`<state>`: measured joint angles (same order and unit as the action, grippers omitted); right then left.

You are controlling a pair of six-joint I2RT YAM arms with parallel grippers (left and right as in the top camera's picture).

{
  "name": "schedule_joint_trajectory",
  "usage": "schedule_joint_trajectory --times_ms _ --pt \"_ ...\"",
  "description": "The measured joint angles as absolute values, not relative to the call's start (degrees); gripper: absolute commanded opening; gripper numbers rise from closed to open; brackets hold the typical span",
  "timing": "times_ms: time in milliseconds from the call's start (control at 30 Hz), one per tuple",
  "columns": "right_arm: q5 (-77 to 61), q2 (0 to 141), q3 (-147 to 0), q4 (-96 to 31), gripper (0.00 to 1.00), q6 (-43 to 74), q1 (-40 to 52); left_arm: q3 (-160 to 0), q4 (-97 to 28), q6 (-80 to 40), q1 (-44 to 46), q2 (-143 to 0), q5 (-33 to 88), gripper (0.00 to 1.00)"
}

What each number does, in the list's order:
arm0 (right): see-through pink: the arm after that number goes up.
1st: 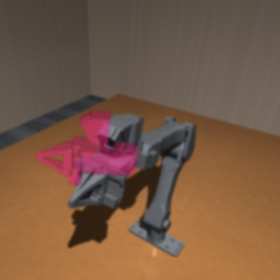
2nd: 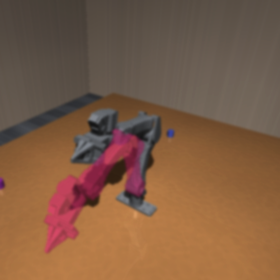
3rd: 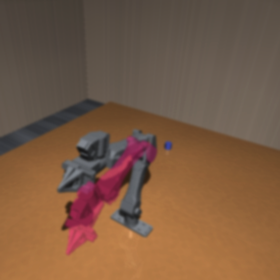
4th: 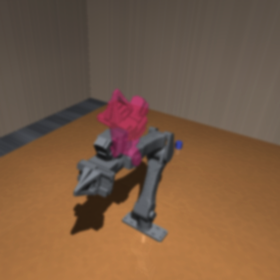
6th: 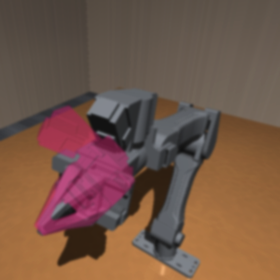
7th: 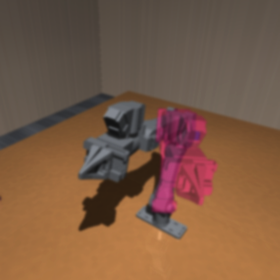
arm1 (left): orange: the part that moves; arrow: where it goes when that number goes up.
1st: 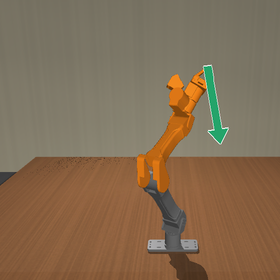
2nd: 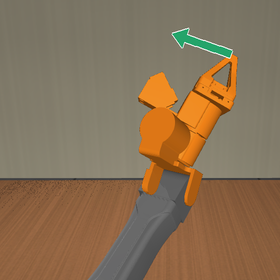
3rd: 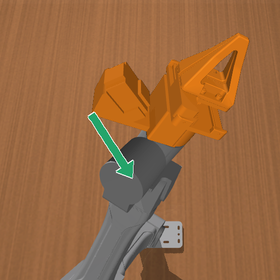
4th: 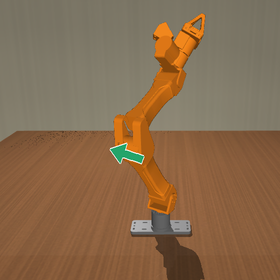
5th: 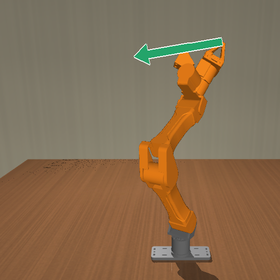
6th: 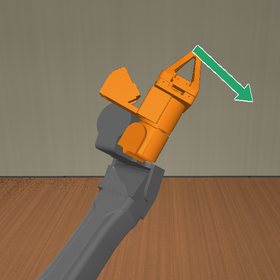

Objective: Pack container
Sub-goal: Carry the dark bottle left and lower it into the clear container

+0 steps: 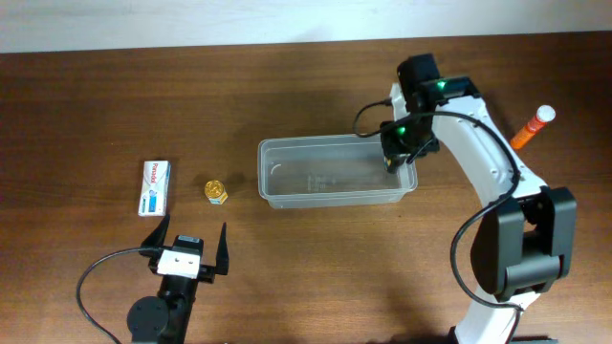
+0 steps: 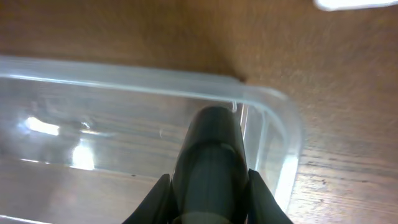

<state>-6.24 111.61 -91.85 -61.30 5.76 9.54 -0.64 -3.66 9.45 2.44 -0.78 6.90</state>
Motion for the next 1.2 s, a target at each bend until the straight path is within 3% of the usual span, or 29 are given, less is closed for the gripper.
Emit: schedule_joint_trajectory --times_ms 1200 --pt "-6.7 114.0 -88.9 -56.9 0.22 6.1 10.7 -0.6 -3.7 9.5 2.4 -0.8 6.9 0.99"
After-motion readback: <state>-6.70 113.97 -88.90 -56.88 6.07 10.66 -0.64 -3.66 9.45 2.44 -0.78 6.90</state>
